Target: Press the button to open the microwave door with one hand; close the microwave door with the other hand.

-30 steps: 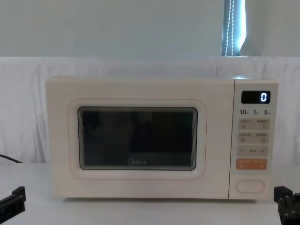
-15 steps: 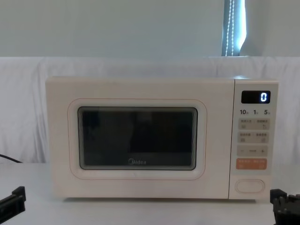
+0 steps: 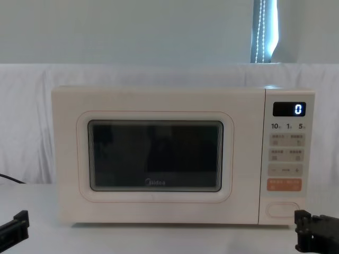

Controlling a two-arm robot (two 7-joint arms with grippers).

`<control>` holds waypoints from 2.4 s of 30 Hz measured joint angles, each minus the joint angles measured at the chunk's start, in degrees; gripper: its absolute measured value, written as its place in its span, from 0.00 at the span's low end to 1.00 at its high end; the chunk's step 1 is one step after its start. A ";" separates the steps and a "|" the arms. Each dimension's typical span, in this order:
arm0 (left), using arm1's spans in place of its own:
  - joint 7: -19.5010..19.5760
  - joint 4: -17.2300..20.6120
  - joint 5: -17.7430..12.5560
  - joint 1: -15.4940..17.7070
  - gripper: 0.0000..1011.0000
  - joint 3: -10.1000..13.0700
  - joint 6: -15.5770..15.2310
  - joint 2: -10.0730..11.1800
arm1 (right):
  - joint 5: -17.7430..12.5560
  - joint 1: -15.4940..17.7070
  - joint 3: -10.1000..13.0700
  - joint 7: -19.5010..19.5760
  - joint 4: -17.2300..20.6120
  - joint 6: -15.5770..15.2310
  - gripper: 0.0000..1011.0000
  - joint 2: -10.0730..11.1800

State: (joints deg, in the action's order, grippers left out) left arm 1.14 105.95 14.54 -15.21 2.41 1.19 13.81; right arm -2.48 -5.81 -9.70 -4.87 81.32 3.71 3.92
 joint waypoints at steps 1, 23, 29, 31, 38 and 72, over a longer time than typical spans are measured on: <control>0.00 0.00 0.00 0.00 0.99 0.00 0.00 0.00 | 0.09 -0.44 0.06 0.00 -0.61 0.18 0.00 -0.17; 0.00 0.00 0.00 0.00 0.99 0.00 0.00 0.00 | 0.95 -9.04 3.02 1.95 -14.95 4.19 0.00 -4.26; 0.00 0.00 0.00 0.00 0.99 0.00 0.00 0.00 | 0.83 -11.01 3.52 1.89 -17.71 5.24 0.00 -4.69; 0.00 0.00 0.00 0.00 0.99 0.00 0.00 0.00 | 0.73 -12.02 3.72 1.73 -19.11 5.68 0.00 -4.79; 0.00 0.00 0.00 0.00 0.99 0.00 0.00 0.00 | 0.59 -14.68 4.09 0.99 -22.54 6.45 0.00 -4.90; 0.00 0.00 0.00 -0.01 0.99 0.00 0.00 0.00 | -0.45 -21.38 5.26 -0.82 -32.92 9.90 0.00 -5.00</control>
State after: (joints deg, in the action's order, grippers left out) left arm 1.14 105.95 14.54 -15.21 2.41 1.19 13.80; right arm -2.92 -27.19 -4.45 -5.69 48.41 13.62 -1.08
